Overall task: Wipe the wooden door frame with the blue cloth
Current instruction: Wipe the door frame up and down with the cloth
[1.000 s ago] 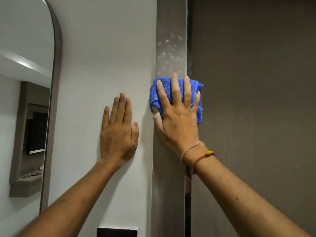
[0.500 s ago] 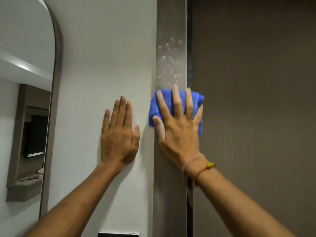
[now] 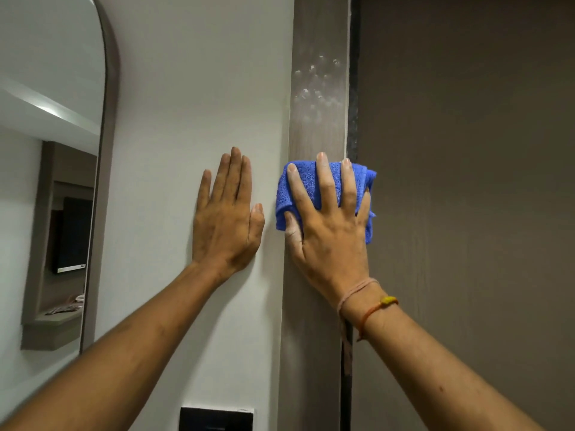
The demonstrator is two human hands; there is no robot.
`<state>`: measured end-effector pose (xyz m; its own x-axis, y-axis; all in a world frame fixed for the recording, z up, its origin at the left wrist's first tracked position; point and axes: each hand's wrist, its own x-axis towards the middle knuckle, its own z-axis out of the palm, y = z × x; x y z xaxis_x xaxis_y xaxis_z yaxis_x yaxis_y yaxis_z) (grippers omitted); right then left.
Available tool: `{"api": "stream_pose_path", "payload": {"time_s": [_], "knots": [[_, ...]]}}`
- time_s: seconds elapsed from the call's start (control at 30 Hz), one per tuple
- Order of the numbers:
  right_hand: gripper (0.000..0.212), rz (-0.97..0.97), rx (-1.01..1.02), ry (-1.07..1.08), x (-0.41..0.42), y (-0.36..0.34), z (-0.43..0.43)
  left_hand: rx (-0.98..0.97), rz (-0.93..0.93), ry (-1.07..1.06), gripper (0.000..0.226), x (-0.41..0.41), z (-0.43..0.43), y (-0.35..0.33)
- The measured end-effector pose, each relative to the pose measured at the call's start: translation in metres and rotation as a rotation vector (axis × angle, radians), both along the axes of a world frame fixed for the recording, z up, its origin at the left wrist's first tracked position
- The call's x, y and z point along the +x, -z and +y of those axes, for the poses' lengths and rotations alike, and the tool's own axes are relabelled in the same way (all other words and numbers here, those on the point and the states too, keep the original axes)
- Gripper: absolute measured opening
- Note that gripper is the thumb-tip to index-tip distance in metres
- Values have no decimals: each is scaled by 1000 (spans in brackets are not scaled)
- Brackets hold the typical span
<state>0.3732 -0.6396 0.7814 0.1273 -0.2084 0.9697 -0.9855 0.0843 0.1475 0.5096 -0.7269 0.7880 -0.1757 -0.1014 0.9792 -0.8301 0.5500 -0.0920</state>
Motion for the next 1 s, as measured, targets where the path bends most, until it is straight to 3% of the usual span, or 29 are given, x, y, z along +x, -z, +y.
{"api": "stream_pose_path", "payload": {"time_s": [0.27,0.53,0.63,0.77,0.9,1.0], "knots": [[57,34,-27,40,-3,-91,-4,-26,-4,-11,67,-5,-5,-7],[60,2,-15,-21,1,-15,-4,-29,-13,-7,67,-2,-3,-7],[60,24,18,-36,-5,-16,0,-24,-18,-15,67,-3,-2,-8],[59,79,18,11,-10,-64,2,-14,-16,-19,66,-4,0,-6],[56,0,-39,-14,-5,-155,0,-11,-17,-13,67,-3,-1,-2],[56,-29,-72,-6,-1,-181,-7,-20,-11,0,67,-3,-3,-3]]}}
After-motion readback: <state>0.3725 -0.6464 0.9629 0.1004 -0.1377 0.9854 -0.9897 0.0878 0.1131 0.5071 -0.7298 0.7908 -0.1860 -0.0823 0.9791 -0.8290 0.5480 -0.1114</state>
